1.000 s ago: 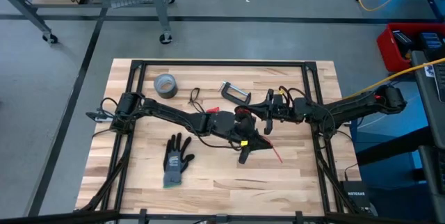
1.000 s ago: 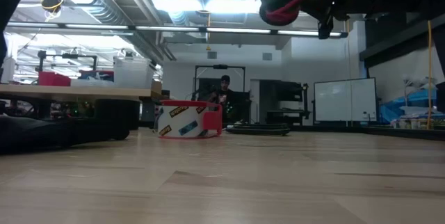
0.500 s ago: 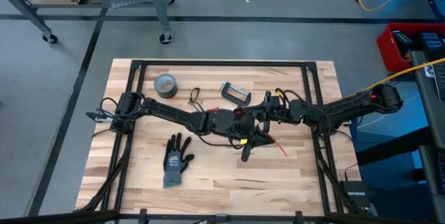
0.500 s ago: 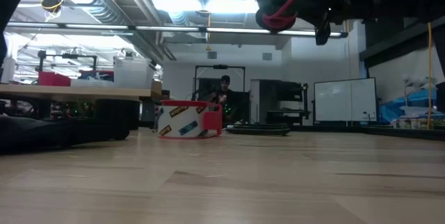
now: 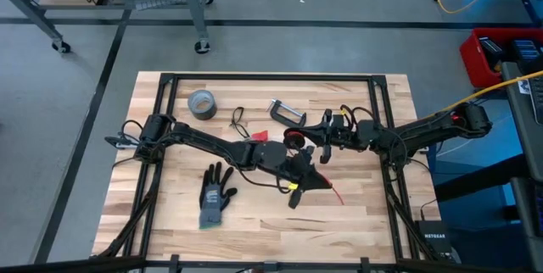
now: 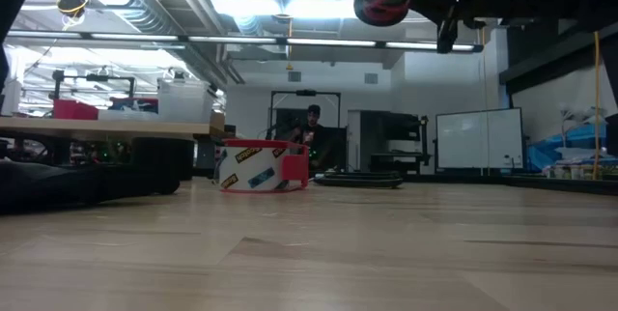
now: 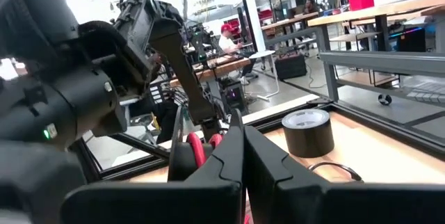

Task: Coil cords
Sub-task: Coil the red wire onto the spool

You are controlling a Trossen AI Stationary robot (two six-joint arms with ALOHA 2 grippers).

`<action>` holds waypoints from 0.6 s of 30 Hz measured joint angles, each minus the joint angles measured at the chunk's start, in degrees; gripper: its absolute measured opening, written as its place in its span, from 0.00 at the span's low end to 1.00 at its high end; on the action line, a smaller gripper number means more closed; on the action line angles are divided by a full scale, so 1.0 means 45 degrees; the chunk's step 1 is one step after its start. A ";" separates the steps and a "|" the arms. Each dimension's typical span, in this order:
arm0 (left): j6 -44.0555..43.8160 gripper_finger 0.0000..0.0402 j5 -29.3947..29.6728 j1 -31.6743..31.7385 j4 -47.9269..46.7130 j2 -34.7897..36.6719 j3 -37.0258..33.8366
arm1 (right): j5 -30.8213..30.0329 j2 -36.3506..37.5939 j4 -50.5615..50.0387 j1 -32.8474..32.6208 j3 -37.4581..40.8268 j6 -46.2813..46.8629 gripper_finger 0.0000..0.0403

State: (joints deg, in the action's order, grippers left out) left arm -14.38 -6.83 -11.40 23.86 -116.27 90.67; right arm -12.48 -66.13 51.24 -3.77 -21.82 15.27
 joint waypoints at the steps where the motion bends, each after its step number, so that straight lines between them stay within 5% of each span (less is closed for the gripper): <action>1: -0.0001 0.00 -0.0001 -0.0009 -0.0162 0.0000 0.0000 | -0.0001 0.0000 0.0003 0.0000 0.0000 0.0000 0.01; 8: 0.0309 0.00 0.0288 -0.0229 -0.1046 0.0000 0.0000 | 0.0002 0.0000 -0.0005 0.0010 0.0000 -0.0005 0.01; 14: 0.1933 0.00 0.4953 -0.0899 -0.3252 0.0543 0.0006 | -0.0301 -0.0004 -0.0091 0.0010 0.0000 -0.0119 0.01; 18: 0.2198 0.00 0.7704 -0.1320 -0.4384 0.0755 0.0015 | -0.1664 0.0000 -0.0076 0.0010 0.0000 -0.0324 0.01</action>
State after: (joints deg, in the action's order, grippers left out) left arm -4.49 27.84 -17.34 4.14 -112.87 90.74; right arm -19.97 -66.13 50.90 -3.73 -21.82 13.81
